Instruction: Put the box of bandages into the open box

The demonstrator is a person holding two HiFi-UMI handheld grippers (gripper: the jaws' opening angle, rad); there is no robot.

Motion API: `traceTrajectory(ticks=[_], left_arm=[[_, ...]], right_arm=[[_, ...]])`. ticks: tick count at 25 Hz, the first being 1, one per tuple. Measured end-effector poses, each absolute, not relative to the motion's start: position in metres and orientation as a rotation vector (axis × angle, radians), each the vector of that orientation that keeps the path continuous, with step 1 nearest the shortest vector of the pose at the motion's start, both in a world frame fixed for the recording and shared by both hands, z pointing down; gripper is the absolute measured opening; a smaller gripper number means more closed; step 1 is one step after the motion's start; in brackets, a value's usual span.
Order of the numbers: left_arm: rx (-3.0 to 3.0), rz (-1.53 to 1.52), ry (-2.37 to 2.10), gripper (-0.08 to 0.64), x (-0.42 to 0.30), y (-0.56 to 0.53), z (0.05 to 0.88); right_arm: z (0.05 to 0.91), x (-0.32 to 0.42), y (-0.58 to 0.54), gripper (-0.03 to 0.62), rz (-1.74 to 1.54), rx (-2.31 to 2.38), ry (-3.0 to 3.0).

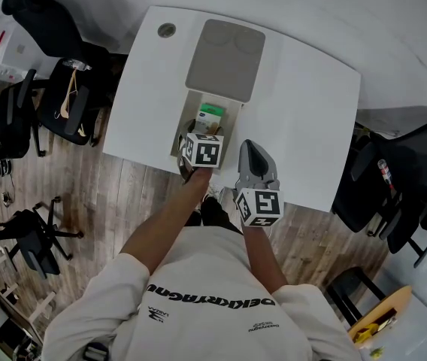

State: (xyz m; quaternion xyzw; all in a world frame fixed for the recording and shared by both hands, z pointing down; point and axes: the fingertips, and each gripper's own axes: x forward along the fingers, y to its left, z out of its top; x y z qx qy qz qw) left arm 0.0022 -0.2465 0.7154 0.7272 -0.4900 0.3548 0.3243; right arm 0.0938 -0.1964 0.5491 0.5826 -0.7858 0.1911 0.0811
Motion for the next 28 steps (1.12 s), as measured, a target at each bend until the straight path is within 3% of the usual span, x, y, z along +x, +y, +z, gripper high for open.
traceTrajectory(ticks=[23, 28], left_arm=[[1.880, 0.945, -1.263, 0.373, 0.0039, -0.2449, 0.7208], [1.887, 0.923, -1.264, 0.408, 0.0069, -0.2440, 0.7167]], right_arm=[[0.5495, 0.0962, -0.1937, -0.002, 0.573, 1.750, -2.349], [0.5449, 0.0976, -0.1929, -0.002, 0.563, 1.757, -2.347]])
